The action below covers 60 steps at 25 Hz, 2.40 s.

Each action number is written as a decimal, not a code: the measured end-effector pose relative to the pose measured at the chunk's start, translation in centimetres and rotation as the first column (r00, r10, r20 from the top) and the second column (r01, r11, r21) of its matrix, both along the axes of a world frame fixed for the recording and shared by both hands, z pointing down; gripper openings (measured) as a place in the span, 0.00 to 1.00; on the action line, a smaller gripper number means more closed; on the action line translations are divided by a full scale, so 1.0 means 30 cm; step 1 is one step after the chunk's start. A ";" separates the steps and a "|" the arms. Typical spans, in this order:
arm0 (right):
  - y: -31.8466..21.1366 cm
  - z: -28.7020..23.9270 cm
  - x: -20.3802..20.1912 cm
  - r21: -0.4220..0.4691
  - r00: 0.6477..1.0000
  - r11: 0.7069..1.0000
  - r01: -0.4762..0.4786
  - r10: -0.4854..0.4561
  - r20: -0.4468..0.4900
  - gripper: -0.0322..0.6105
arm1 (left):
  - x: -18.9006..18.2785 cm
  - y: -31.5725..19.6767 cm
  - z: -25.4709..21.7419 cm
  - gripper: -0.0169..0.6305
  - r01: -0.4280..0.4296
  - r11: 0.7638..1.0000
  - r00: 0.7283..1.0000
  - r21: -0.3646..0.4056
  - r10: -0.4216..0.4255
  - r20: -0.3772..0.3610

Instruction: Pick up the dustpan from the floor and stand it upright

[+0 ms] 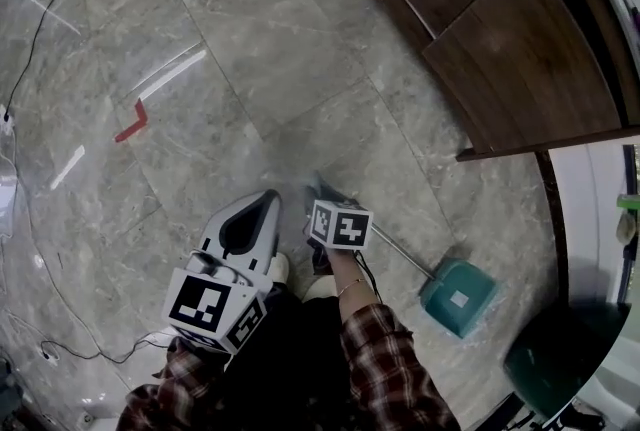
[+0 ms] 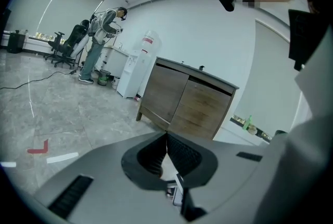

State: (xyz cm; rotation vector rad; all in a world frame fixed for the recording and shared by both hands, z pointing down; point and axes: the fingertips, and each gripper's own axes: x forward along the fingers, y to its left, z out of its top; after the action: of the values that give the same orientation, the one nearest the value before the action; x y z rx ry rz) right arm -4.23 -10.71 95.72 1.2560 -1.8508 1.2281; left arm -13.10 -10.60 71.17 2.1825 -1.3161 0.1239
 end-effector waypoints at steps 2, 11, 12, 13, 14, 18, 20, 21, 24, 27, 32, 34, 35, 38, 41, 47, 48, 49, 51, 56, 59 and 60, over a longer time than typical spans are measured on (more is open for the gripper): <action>-0.006 -0.127 0.071 0.027 0.999 0.999 -0.041 0.041 -0.010 0.21 | 0.048 -0.014 -0.124 0.05 -0.027 1.000 1.000 0.007 0.027 0.001; 0.039 -0.674 0.341 0.074 0.974 0.972 -0.223 0.225 -0.025 0.19 | 0.243 -0.062 -0.690 0.05 -0.160 0.985 0.987 0.061 0.160 0.003; 0.037 -0.735 0.364 0.084 0.971 0.968 -0.238 0.240 -0.017 0.19 | 0.266 -0.068 -0.745 0.05 -0.173 0.983 0.985 0.066 0.173 0.001; 0.036 -0.794 0.387 0.095 0.967 0.963 -0.252 0.254 -0.010 0.19 | 0.290 -0.072 -0.799 0.05 -0.185 0.980 0.983 0.072 0.186 -0.002; 0.034 -0.853 0.410 0.108 0.964 0.958 -0.264 0.266 -0.001 0.19 | 0.315 -0.075 -0.851 0.05 -0.198 0.977 0.980 0.077 0.199 -0.004; 0.022 -1.054 0.488 0.151 0.948 0.935 -0.320 0.315 0.054 0.19 | 0.407 -0.079 -1.038 0.05 -0.250 0.965 0.968 0.084 0.252 -0.014; 0.020 -1.133 0.517 0.166 0.941 0.926 -0.338 0.329 0.077 0.19 | 0.435 -0.078 -1.110 0.05 -0.268 0.959 0.963 0.098 0.270 -0.012; 0.024 -1.170 0.530 0.173 0.939 0.923 -0.344 0.334 0.087 0.19 | 0.446 -0.076 -1.143 0.05 -0.277 0.955 0.960 0.107 0.279 -0.008; 0.053 -1.274 0.564 0.195 0.932 0.912 -0.361 0.343 0.118 0.19 | 0.483 -0.053 -1.231 0.05 -0.310 0.943 0.950 0.124 0.312 0.004; 0.111 -1.372 0.604 0.212 0.915 0.892 -0.400 0.375 0.150 0.19 | 0.531 -0.008 -1.290 0.04 -0.352 0.928 0.935 0.120 0.353 0.008; 0.263 -1.509 0.706 0.224 0.865 0.840 -0.494 0.449 0.226 0.20 | 0.688 0.110 -1.367 0.05 -0.457 0.881 0.887 0.119 0.461 -0.007; 0.336 -1.541 0.766 0.221 0.841 0.821 -0.526 0.464 0.279 0.20 | 0.779 0.162 -1.393 0.05 -0.498 0.859 0.864 0.122 0.503 -0.016; 0.373 -1.552 0.800 0.221 0.829 0.812 -0.540 0.468 0.306 0.20 | 0.826 0.189 -1.404 0.04 -0.520 0.845 0.850 0.124 0.526 -0.020; 0.497 -1.563 0.915 0.218 0.789 0.778 -0.590 0.497 0.362 0.20 | 0.957 0.281 -1.432 0.05 -0.591 0.796 0.800 0.130 0.599 -0.025; 0.617 -1.559 1.013 0.215 0.759 0.748 -0.628 0.528 0.380 0.21 | 1.065 0.375 -1.454 0.05 -0.653 0.746 0.749 0.129 0.662 -0.035; 0.713 -1.542 1.096 0.201 0.782 0.772 -0.603 0.523 0.339 0.22 | 1.233 0.505 -1.422 0.05 -0.727 0.677 0.678 0.115 0.734 -0.034; 0.718 -1.539 1.100 0.201 0.791 0.778 -0.595 0.522 0.320 0.23 | 1.251 0.521 -1.415 0.05 -0.735 0.668 0.669 0.112 0.742 -0.035; 0.724 -1.539 1.105 0.203 0.798 0.783 -0.588 0.522 0.301 0.23 | 1.266 0.535 -1.409 0.04 -0.742 0.661 0.662 0.111 0.748 -0.034; 0.739 -1.545 1.111 0.210 0.811 0.791 -0.575 0.519 0.269 0.24 | 1.286 0.559 -1.402 0.05 -0.749 0.654 0.655 0.110 0.755 -0.029; 0.789 -1.528 1.085 0.190 0.836 0.821 -0.537 0.489 0.250 0.25 | 1.296 0.590 -1.406 0.04 -0.767 0.633 0.635 0.102 0.772 -0.016; 0.814 -1.527 1.087 0.193 0.826 0.809 -0.555 0.509 0.243 0.25 | 1.278 0.577 -1.396 0.05 -0.768 0.633 0.635 0.094 0.772 -0.006; 0.817 -1.532 1.087 0.198 0.828 0.809 -0.554 0.510 0.235 0.25 | 1.271 0.569 -1.396 0.05 -0.766 0.636 0.639 0.093 0.769 -0.006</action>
State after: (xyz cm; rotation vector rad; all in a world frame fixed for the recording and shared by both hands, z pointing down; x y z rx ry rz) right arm 28.38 13.82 49.77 1.9761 -1.8848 1.4473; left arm 25.02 6.47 29.28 2.6613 -0.2608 0.3505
